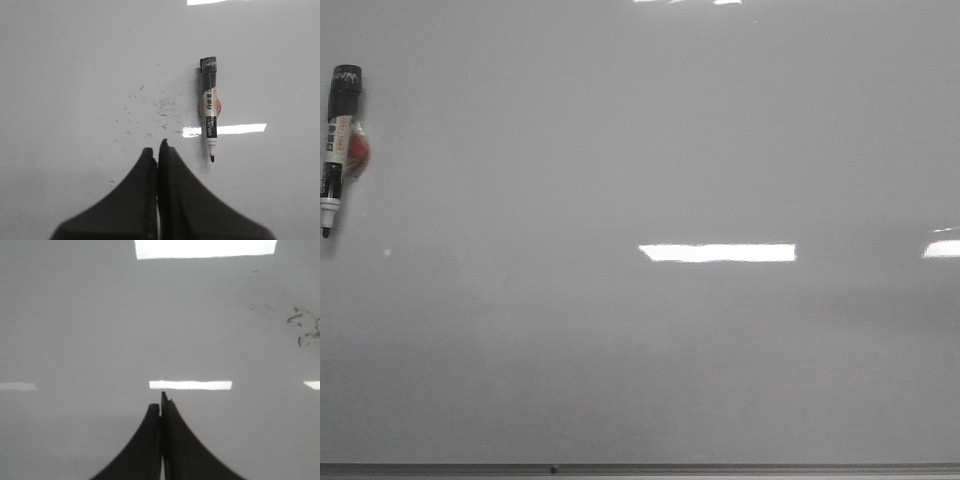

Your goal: Write number 9 on whiteboard

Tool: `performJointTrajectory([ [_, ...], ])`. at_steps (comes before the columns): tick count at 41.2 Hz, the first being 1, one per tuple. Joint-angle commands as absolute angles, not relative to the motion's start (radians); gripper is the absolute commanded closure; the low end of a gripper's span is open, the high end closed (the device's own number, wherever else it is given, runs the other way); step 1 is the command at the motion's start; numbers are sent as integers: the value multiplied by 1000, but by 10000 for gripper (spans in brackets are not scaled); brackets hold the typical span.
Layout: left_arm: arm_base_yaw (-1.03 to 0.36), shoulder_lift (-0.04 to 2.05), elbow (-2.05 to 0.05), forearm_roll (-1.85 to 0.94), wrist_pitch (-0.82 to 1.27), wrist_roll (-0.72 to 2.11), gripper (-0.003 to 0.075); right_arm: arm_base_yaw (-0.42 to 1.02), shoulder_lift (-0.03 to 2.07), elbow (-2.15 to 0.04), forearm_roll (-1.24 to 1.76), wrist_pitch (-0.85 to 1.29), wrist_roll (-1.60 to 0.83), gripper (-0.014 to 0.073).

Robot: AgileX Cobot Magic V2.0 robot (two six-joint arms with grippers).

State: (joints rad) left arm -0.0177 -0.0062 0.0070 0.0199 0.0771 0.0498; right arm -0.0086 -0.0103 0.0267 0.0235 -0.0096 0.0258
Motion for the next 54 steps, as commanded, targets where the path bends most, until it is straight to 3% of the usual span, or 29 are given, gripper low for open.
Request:
performJointTrajectory([
  [1, -19, -24, 10, 10, -11, 46, 739, -10, -29, 24, 26, -87, 23, 663],
  [34, -19, -24, 10, 10, -11, 46, 739, -10, -29, 22, 26, -102, 23, 663],
  [39, -19, -24, 7, 10, -87, 46, 739, -10, -29, 15, 26, -142, 23, 663],
  [44, -21, -24, -19, 8, -167, 42, 739, -10, -28, -54, 26, -101, 23, 663],
  [54, -21, 12, -228, 6, -128, 42, 739, -10, -15, -291, 26, 72, 23, 663],
])
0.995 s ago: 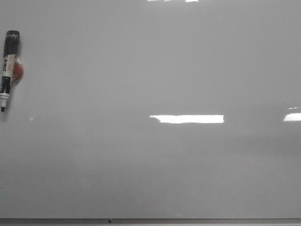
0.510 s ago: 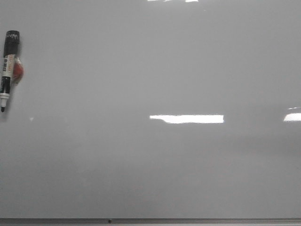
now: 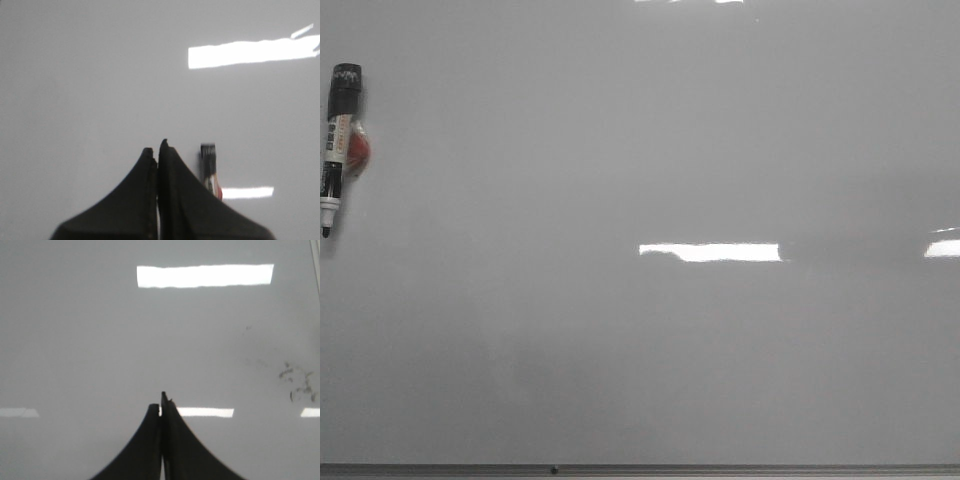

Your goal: Write number 9 on whiteboard

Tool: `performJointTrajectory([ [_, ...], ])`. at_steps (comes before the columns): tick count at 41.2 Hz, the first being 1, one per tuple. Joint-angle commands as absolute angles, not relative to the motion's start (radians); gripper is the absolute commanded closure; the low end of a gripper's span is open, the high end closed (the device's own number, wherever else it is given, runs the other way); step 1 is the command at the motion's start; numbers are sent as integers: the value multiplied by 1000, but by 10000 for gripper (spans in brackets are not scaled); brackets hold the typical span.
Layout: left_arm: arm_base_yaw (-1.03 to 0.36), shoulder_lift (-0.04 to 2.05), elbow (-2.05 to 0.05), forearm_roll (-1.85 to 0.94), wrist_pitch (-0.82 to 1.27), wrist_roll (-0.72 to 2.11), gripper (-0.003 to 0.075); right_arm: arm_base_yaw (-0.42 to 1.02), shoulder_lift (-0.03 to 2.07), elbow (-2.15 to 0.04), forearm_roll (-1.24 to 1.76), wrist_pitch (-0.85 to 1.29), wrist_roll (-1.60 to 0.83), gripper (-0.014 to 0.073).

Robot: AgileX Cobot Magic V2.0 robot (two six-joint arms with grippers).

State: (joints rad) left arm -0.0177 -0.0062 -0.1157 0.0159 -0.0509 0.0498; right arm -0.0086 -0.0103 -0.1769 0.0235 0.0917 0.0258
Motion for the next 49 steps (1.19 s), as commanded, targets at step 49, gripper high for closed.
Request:
performJointTrajectory([
  [49, -21, 634, -610, 0, 491, 42, 739, -8, 560, -618, 26, 566, -15, 660],
])
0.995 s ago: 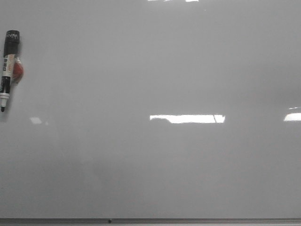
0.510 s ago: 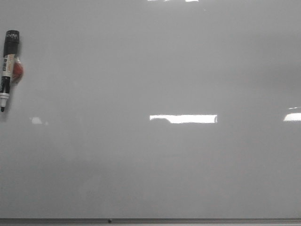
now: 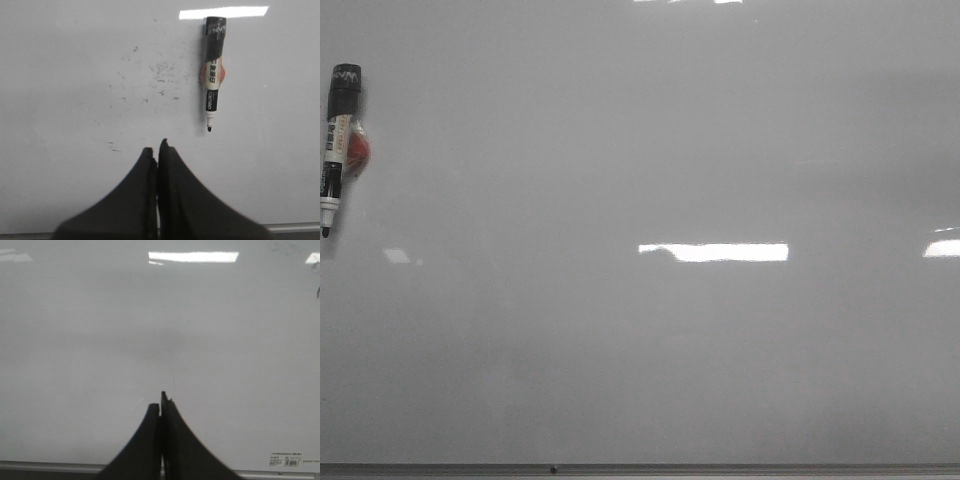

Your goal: Write number 9 on whiteboard

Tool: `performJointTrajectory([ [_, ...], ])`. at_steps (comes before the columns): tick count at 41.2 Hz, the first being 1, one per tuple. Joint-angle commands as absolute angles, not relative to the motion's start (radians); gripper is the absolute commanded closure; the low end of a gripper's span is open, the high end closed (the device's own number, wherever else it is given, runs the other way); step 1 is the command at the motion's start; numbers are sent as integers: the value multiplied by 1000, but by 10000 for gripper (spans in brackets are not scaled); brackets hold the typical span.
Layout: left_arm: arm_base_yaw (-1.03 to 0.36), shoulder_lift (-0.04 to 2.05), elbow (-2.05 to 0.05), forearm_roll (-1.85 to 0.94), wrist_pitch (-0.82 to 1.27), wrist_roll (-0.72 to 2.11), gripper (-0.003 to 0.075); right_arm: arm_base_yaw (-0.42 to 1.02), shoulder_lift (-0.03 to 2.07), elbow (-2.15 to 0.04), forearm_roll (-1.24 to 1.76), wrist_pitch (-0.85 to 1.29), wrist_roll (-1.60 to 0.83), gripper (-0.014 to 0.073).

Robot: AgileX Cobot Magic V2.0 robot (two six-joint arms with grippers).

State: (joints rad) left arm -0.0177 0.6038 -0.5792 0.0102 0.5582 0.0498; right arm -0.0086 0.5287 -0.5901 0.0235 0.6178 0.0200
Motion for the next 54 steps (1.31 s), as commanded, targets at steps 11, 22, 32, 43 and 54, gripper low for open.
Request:
performJointTrajectory([
  [11, -21, 702, -610, 0, 486, 42, 738, -7, 580, -618, 50, 586, -74, 472],
  [22, -60, 775, -612, -5, 420, 48, 420, -7, 580, -618, 65, 590, -74, 72],
  [32, -166, 883, -612, -8, 308, 48, 155, -7, 580, -618, 67, 590, -74, 76],
  [43, -169, 1108, -686, -31, 245, 46, 155, -7, 580, -618, 67, 592, -74, 76],
  [54, -169, 1347, -835, -31, 228, 46, 156, -7, 580, -618, 67, 592, -74, 76],
])
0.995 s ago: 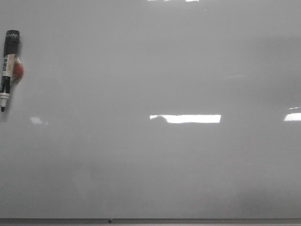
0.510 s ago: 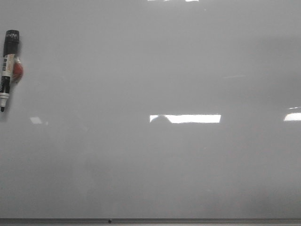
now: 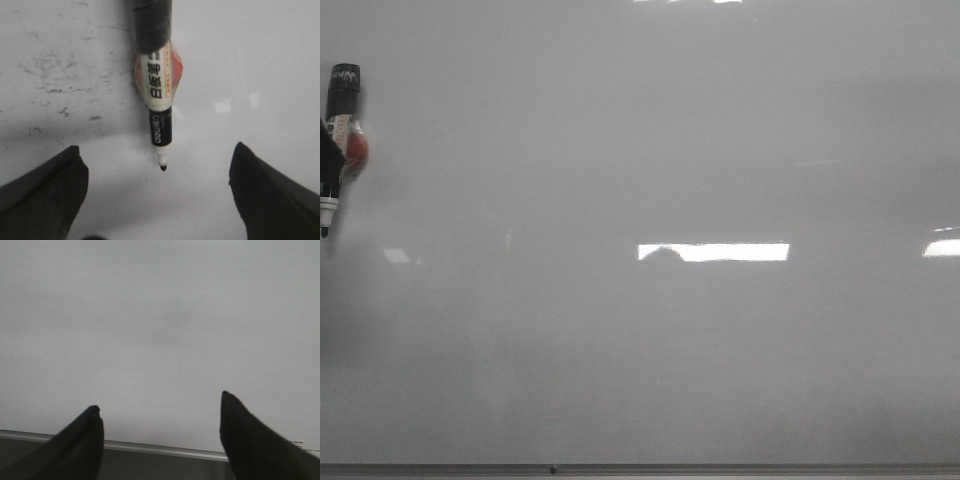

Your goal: Write number 9 on whiteboard

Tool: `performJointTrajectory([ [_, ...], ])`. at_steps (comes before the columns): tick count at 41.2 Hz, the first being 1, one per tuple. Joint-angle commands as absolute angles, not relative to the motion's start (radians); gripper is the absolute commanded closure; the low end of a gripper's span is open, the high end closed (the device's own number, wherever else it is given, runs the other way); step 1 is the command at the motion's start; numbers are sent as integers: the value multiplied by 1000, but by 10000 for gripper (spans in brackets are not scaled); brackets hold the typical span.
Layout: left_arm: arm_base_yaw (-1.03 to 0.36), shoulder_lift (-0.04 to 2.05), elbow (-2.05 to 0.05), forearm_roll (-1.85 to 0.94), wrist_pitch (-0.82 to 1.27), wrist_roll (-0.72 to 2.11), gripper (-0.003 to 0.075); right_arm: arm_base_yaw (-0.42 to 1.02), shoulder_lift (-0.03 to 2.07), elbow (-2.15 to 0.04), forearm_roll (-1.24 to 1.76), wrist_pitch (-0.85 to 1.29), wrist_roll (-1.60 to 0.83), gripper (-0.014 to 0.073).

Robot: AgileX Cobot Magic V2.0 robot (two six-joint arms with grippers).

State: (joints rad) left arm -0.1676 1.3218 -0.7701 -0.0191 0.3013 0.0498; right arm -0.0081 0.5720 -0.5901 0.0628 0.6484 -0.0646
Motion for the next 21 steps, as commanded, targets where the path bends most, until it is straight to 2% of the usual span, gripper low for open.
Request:
performJointTrajectory([
  [1, -169, 1361, -843, -31, 228, 46, 156, -7, 580, -618, 67, 592, -74, 76],
  [11, -169, 1470, -879, -31, 161, 46, 173, -7, 580, -618, 67, 592, -74, 76],
  [21, -169, 1494, -879, -28, 106, 46, 375, -7, 580, -618, 67, 592, -74, 76],
])
